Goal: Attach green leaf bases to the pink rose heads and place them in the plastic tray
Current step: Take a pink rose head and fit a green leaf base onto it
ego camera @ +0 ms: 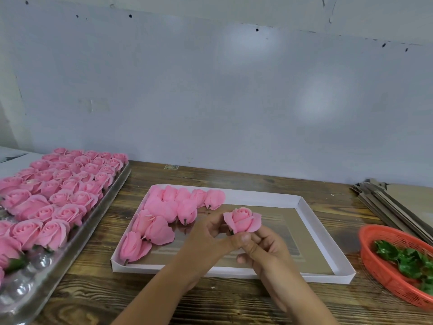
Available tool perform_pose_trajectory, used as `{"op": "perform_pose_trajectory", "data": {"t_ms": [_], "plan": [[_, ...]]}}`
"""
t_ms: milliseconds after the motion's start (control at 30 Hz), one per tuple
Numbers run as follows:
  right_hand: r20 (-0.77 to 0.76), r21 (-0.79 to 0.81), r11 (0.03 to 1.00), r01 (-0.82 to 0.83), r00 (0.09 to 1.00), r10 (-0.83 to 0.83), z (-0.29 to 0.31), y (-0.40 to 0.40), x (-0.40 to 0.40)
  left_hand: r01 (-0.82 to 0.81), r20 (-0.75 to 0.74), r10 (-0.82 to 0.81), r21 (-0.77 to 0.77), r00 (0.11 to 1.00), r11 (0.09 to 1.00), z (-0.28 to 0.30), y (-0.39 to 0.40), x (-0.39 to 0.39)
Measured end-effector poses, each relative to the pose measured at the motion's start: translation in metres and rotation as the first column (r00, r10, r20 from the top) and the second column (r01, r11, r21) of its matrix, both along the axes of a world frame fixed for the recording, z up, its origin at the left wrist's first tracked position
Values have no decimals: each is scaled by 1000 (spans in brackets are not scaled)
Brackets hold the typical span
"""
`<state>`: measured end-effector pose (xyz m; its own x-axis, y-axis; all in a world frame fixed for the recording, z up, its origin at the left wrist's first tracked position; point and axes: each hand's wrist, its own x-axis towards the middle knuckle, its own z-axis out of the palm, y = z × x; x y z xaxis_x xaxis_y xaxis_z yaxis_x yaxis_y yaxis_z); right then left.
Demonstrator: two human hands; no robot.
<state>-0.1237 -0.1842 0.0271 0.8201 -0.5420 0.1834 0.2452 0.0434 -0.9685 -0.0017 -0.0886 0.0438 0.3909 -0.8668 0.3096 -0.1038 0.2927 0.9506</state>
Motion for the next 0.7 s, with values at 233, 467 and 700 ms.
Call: {"op": "perform_pose_trajectory", "data": {"t_ms": [233, 467, 700], "plan": [[21, 36, 999, 7, 1000, -8, -1, -3, 0, -12, 6, 13, -23, 1000, 1000, 0, -1, 0], [0, -15, 1000, 12, 1000, -12, -3, -2, 0, -32, 38, 33, -10, 999, 999, -1, -1, 1], [-73, -22, 1000, 14, 997, -16, -5, -5, -1, -38, 84, 36, 24, 996, 999, -5, -1, 5]]}}
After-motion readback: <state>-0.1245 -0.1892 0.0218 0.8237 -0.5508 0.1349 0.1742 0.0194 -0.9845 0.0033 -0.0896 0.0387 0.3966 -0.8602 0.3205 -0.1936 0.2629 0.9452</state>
